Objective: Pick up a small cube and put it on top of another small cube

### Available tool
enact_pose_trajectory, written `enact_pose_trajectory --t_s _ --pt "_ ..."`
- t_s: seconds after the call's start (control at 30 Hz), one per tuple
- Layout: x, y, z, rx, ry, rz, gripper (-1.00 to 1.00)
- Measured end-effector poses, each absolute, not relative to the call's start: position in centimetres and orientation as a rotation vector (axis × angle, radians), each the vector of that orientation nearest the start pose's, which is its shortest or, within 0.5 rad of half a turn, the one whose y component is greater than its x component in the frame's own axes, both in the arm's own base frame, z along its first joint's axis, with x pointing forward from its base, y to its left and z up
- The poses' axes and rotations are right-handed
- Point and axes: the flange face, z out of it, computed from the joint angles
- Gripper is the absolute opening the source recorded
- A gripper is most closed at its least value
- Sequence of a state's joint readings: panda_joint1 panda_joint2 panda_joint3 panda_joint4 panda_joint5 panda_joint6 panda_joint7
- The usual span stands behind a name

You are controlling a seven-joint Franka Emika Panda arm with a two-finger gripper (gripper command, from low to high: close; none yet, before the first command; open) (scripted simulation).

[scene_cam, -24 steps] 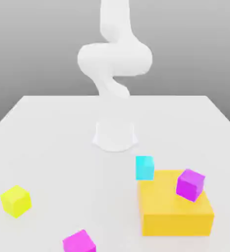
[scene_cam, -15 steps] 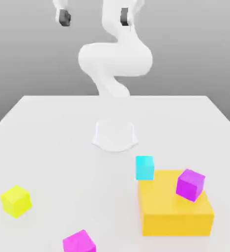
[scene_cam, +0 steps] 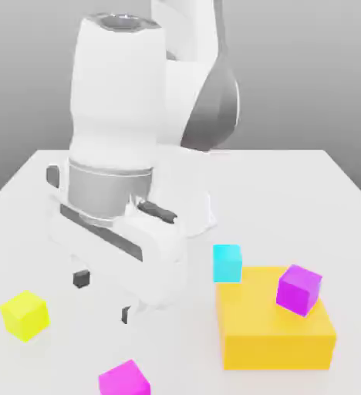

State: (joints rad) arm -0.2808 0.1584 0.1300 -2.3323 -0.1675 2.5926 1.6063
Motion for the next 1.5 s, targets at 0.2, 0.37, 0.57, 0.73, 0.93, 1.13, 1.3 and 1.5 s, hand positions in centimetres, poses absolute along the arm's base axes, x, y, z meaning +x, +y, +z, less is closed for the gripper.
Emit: enact_pose_trajectory --t_s 0.2,0.37,0.57,0.73,0.93,1.13,1.3,1.5 --pt "51.2 -7.9 18.5 -1.999 2.421 -0.009 0.00" --pt "51.1 -7.9 14.3 -1.993 2.427 -0.002 -1.00" --pt "51.2 -7.9 15.0 -1.990 2.427 -0.002 -1.00" --pt "50.9 -5.5 21.2 -2.056 2.372 -0.001 -1.00" --pt "48.2 5.9 27.1 -2.348 2.082 -0.001 -1.00" --pt "42.3 15.2 31.4 -2.592 1.771 0.001 -1.00" --pt "38.3 19.0 31.3 -2.706 1.597 -0.002 -1.00" --pt "38.0 19.3 27.0 -2.713 1.583 -0.002 1.00"
